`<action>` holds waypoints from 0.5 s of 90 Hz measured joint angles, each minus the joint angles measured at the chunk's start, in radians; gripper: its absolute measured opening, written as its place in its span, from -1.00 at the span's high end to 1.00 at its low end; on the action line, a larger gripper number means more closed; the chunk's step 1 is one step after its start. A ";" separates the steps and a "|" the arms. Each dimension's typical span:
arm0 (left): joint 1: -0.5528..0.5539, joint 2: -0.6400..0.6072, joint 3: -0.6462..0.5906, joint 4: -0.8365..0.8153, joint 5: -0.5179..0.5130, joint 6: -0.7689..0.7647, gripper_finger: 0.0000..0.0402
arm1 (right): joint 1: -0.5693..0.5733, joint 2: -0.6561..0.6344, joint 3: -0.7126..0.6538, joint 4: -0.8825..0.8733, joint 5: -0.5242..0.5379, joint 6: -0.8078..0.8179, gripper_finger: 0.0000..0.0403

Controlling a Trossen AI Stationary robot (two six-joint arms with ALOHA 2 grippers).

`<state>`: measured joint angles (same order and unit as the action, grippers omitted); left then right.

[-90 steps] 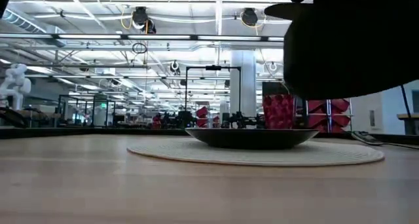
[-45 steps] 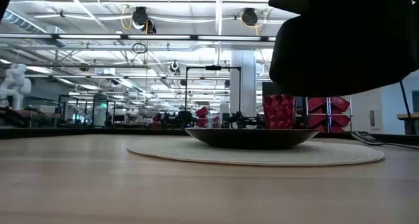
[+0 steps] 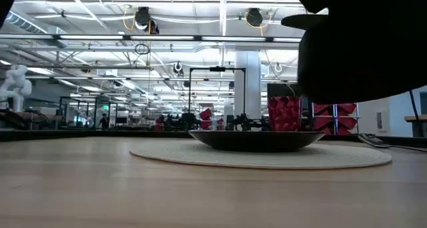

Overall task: Set table place
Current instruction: Move the knife to the middle right of the table

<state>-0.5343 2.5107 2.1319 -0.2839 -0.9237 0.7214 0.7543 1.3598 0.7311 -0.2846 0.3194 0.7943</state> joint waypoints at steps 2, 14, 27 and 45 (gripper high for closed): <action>0.001 0.000 0.000 0.000 0.000 -0.018 0.97 | -0.001 0.000 0.000 -0.003 0.004 0.009 0.91; 0.007 0.000 0.000 0.026 0.024 -0.057 0.76 | -0.012 0.000 0.000 -0.012 0.056 0.035 0.91; 0.001 0.000 0.000 0.027 0.014 -0.062 0.40 | -0.036 0.000 0.000 -0.016 0.034 0.054 0.91; -0.029 -0.022 0.000 -0.011 -0.046 -0.137 0.05 | -0.077 0.000 0.000 -0.071 0.031 0.129 0.91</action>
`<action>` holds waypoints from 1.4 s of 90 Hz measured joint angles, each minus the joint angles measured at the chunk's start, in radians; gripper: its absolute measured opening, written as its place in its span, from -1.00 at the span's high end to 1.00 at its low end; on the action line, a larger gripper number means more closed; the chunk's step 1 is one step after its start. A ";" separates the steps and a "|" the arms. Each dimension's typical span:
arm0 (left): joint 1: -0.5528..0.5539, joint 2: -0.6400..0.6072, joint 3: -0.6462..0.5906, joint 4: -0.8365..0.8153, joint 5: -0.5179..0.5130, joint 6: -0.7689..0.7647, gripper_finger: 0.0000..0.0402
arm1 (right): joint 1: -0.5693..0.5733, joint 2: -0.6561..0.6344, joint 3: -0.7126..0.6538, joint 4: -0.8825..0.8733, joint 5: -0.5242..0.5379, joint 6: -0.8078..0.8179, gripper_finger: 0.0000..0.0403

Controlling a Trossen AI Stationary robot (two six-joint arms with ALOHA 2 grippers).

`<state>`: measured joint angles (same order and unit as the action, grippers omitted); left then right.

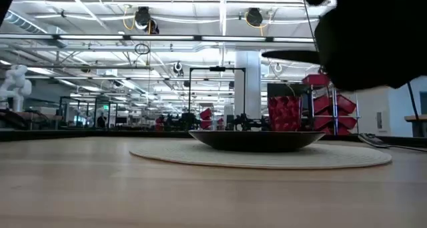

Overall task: Set table place
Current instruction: Move the knife to the middle right of the table

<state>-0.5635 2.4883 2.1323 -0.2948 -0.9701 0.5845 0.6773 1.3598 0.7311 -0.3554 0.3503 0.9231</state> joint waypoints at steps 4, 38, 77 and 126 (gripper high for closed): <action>-0.008 -0.019 0.000 -0.060 0.003 -0.054 0.01 | -0.015 0.000 0.000 -0.020 0.001 0.039 0.91; -0.048 -0.103 -0.012 -0.766 -0.145 -0.850 -0.04 | -0.110 0.000 0.000 -0.449 0.207 0.492 0.91; -0.092 -0.118 -0.084 -1.008 -0.370 -1.459 -0.04 | -0.167 0.000 -0.009 -0.686 0.141 0.983 0.91; -0.079 -0.128 -0.081 -0.888 -0.286 -1.227 -0.04 | -0.418 0.235 -0.010 -0.548 0.051 0.955 0.91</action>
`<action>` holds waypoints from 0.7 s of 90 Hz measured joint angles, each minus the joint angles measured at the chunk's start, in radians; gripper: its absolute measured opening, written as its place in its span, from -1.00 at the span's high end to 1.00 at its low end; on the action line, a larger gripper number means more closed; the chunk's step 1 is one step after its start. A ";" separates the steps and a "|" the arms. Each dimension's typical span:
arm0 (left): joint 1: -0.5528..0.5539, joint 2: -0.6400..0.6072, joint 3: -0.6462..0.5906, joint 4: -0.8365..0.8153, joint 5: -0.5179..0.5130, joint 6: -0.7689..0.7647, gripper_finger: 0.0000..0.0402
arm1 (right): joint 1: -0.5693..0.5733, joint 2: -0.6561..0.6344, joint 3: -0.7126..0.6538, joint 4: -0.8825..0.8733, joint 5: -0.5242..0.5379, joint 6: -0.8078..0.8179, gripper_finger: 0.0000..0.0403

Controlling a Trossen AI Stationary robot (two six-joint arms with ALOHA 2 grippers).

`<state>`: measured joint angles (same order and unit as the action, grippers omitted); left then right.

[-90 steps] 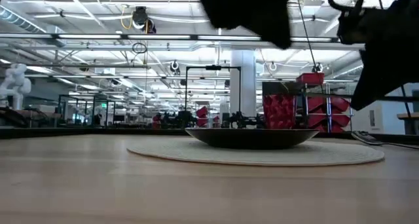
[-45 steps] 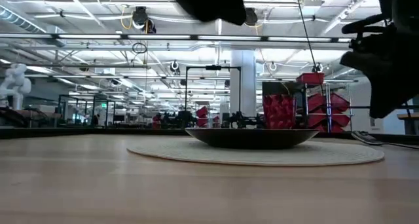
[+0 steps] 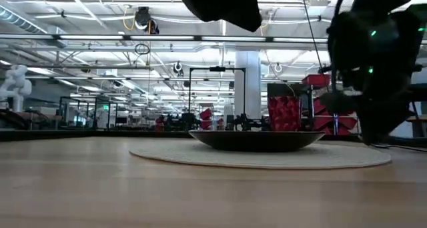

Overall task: Set table place
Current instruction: Move the knife to the middle right of the table

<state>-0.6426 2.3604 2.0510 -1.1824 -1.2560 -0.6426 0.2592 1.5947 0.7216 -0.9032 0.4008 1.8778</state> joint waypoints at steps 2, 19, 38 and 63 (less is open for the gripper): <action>0.001 0.000 0.000 -0.001 0.003 0.005 -0.04 | -0.005 0.005 0.001 0.003 -0.002 -0.008 0.91; 0.003 0.000 0.000 -0.002 0.036 0.022 -0.04 | -0.014 0.007 0.001 0.023 -0.026 -0.018 0.91; 0.000 0.000 0.000 -0.003 0.053 0.029 -0.04 | -0.011 0.006 0.002 0.027 -0.061 -0.028 0.78; 0.000 0.000 0.000 -0.004 0.063 0.029 -0.04 | -0.010 0.005 0.002 0.029 -0.089 -0.030 0.78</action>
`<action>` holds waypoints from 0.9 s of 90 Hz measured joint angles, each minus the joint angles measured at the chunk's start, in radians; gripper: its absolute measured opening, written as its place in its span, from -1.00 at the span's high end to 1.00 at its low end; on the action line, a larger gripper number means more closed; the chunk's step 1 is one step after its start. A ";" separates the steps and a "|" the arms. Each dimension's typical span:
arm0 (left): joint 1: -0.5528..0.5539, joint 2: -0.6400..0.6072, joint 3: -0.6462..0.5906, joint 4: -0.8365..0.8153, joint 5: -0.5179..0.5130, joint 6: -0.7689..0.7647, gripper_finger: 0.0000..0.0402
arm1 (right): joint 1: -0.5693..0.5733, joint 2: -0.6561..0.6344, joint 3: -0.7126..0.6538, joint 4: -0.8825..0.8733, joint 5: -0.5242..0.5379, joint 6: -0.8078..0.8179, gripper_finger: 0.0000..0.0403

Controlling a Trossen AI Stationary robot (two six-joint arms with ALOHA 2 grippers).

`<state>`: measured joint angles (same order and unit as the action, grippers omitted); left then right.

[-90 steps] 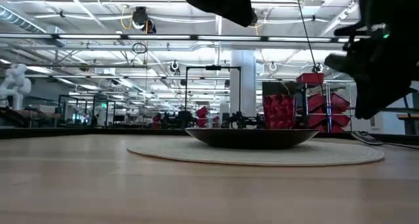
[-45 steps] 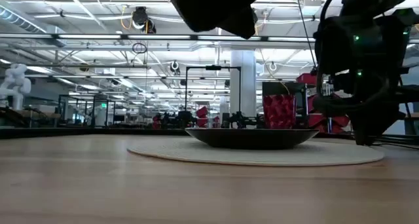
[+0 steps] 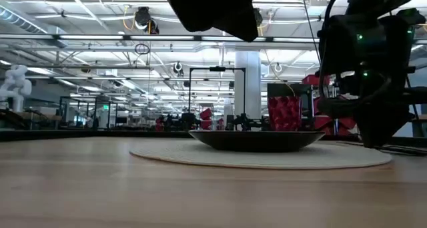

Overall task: Set table place
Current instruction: Move the knife to the middle right of the table

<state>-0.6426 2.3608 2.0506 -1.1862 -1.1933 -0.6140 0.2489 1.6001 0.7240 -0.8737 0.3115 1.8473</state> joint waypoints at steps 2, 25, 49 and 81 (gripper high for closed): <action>0.000 0.000 0.000 0.000 0.000 0.000 -0.04 | 0.000 0.000 0.000 0.000 -0.001 -0.001 0.78; 0.000 0.000 0.000 0.000 0.002 0.000 -0.04 | 0.016 0.002 0.012 -0.009 -0.029 -0.008 0.78; -0.001 0.000 0.000 0.000 0.019 -0.001 -0.04 | 0.043 0.005 0.043 -0.065 -0.101 0.009 0.78; -0.001 0.001 0.000 0.000 0.020 -0.004 -0.03 | 0.023 0.002 0.036 -0.069 -0.076 0.004 0.78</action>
<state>-0.6437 2.3615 2.0502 -1.1860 -1.1734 -0.6178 0.2715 1.6025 0.7599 -0.9427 0.2356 1.8515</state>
